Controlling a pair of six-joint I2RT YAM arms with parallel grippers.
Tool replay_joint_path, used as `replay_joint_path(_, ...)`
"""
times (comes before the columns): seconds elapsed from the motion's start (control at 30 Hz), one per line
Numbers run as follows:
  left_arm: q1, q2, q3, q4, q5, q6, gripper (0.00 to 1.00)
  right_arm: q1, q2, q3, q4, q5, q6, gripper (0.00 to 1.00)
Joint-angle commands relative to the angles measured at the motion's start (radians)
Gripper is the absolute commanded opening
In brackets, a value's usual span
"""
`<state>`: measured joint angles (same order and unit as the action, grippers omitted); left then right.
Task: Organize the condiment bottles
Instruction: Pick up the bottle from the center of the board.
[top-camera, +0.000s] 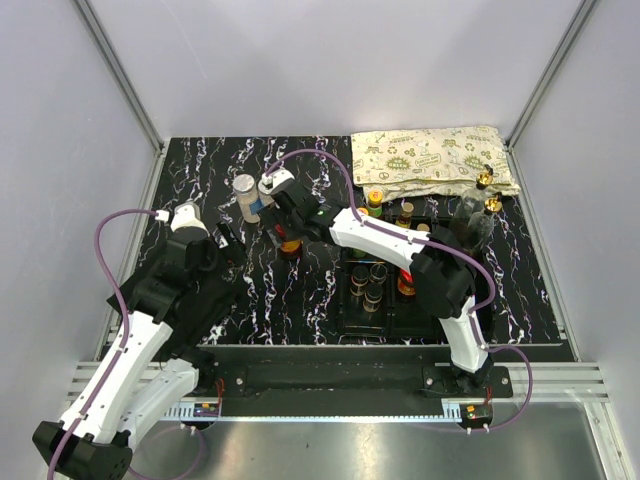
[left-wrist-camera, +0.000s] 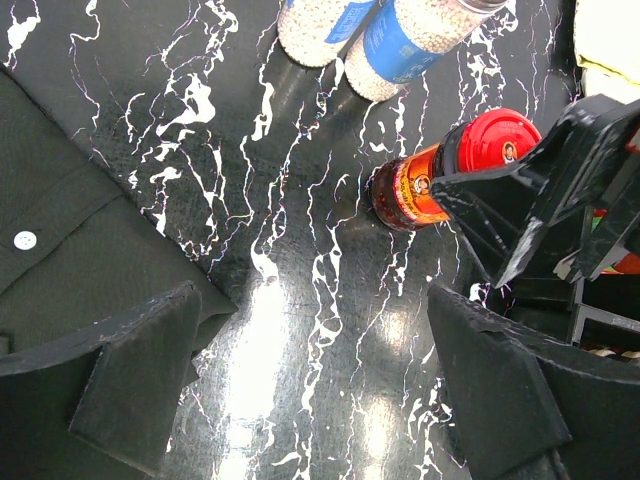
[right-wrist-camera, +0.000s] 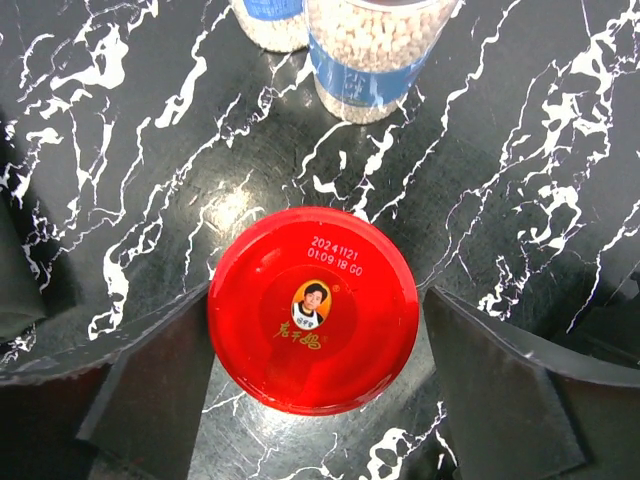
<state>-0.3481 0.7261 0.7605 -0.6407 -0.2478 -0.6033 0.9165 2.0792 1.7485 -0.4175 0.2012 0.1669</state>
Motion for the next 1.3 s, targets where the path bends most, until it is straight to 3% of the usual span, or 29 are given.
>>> replay_joint_path(0.0,0.004,-0.013,0.003,0.029,-0.018,-0.003,0.99,0.005,-0.001,0.051,0.009,0.032,0.006,0.87)
replay_joint_path(0.1,0.003,-0.011,0.003,0.029,-0.016,-0.004,0.99,0.007,-0.001,0.055,0.009,0.027,0.005,0.81)
replay_joint_path(0.2,0.004,-0.013,0.002,0.029,-0.016,-0.003,0.99,0.005,-0.001,0.054,0.008,0.023,0.008,0.63)
replay_joint_path(0.23,0.004,-0.013,0.003,0.029,-0.016,-0.001,0.99,0.005,-0.001,0.054,0.006,0.029,0.011,0.52)
replay_joint_path(0.33,0.004,-0.016,0.003,0.029,-0.016,-0.001,0.99,0.005,-0.019,0.045,0.003,0.052,0.019,0.32)
replay_joint_path(0.37,0.004,-0.014,0.002,0.029,-0.016,-0.003,0.99,0.007,-0.025,0.042,0.002,0.056,0.019,0.19)
replay_joint_path(0.47,0.004,-0.014,0.002,0.029,-0.015,-0.003,0.99,0.007,-0.054,0.034,-0.003,0.063,0.026,0.00)
replay_joint_path(0.83,0.004,-0.016,0.002,0.029,-0.013,-0.001,0.99,0.007,-0.255,-0.018,-0.087,0.061,0.063,0.00)
replay_joint_path(1.27,0.004,-0.014,0.003,0.030,-0.010,0.000,0.99,0.007,-0.690,-0.177,-0.262,0.072,0.126,0.00)
